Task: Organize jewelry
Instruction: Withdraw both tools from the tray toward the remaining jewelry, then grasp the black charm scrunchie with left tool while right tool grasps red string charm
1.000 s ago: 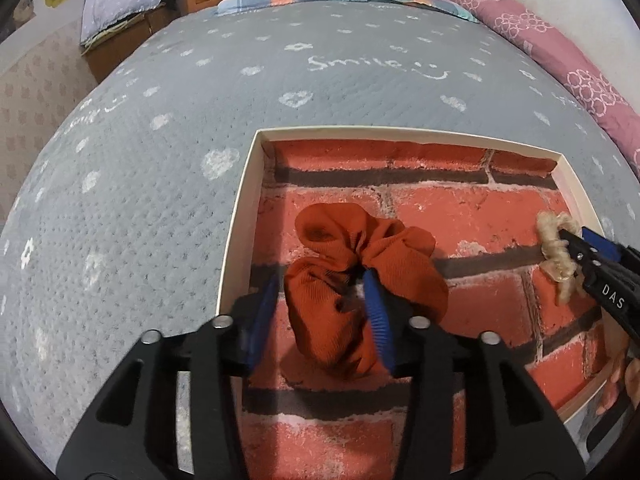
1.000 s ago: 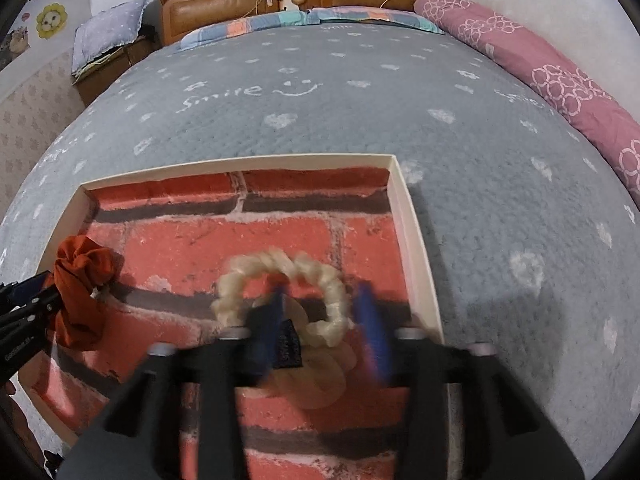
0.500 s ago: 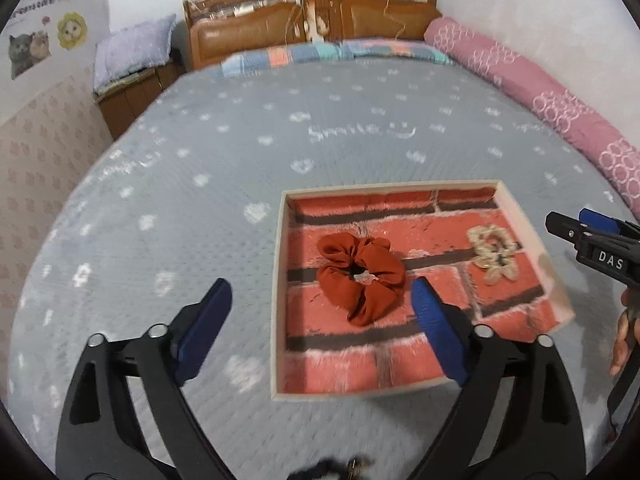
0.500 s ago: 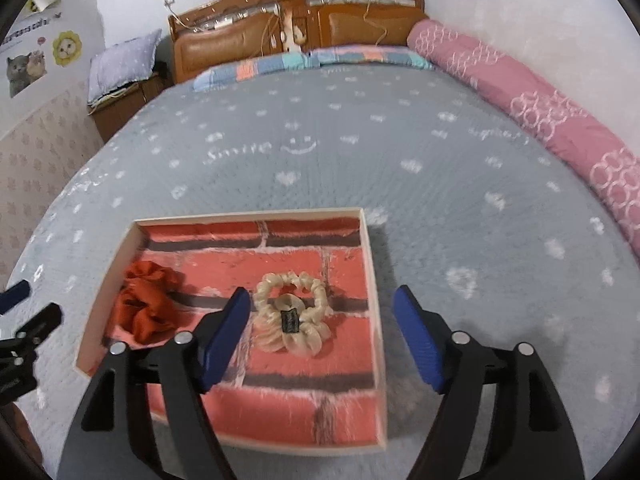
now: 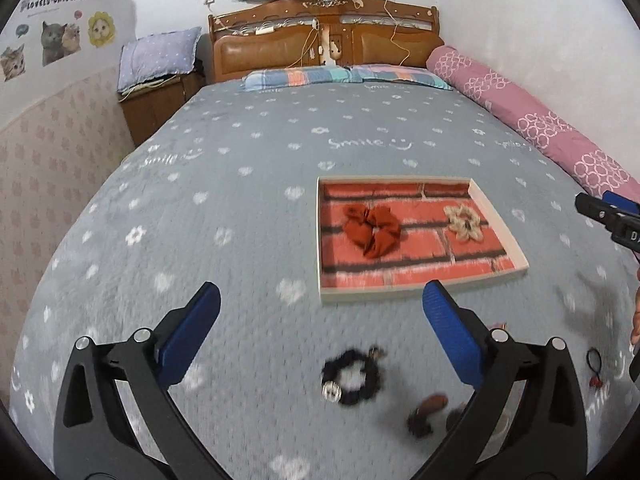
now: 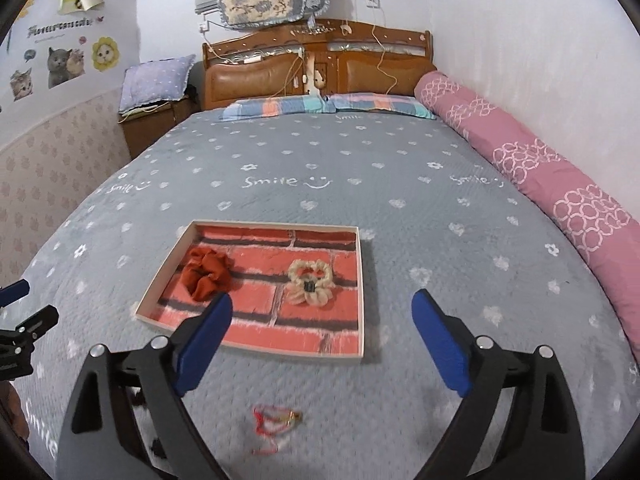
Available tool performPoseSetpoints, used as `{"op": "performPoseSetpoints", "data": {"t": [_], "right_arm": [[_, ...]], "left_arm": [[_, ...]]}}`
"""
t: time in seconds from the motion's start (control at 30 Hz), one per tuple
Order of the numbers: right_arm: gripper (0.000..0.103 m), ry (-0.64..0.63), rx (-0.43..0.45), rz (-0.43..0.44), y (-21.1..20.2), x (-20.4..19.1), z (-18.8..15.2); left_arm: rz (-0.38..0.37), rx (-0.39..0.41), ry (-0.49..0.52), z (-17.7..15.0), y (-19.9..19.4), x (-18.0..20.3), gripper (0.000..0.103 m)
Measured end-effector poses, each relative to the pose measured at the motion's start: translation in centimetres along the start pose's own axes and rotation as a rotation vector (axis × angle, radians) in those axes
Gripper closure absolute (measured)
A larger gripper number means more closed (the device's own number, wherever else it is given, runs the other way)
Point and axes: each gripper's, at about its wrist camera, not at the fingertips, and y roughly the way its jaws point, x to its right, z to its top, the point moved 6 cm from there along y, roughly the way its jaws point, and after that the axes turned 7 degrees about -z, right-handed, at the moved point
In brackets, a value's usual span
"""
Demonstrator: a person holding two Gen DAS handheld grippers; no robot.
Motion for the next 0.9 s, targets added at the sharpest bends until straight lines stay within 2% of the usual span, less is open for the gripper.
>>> {"op": "performPoseSetpoints", "data": {"t": [0.2,0.3,0.57,0.7,0.9], "right_arm": [[0.01,0.003,0.01,0.009,-1.7,0.0,-3.0],[0.01,0.016,-0.009,0.006,-1.1,-0.2,-4.8],[0.01,0.042,-0.108,0.015,2.6,-1.8,-10.1],[0.01,0.018,-0.154,-0.001,4.7,-2.5,-12.3],[0.01,0.034,-0.225,0.006,6.9,-3.1,-13.7]], "left_arm": [[0.0,-0.012,-0.033,-3.1,-0.8,-0.8,0.005],[-0.012,-0.017,-0.074,-4.4,-0.4,-1.3,0.005],[-0.022,-0.092,-0.128,-7.6,3.8,-1.8,0.005],[-0.003,-0.135,-0.115,-9.4,6.3,-1.8,0.005],[0.001,-0.168,-0.108,-10.6,8.8,-1.8,0.005]]}}
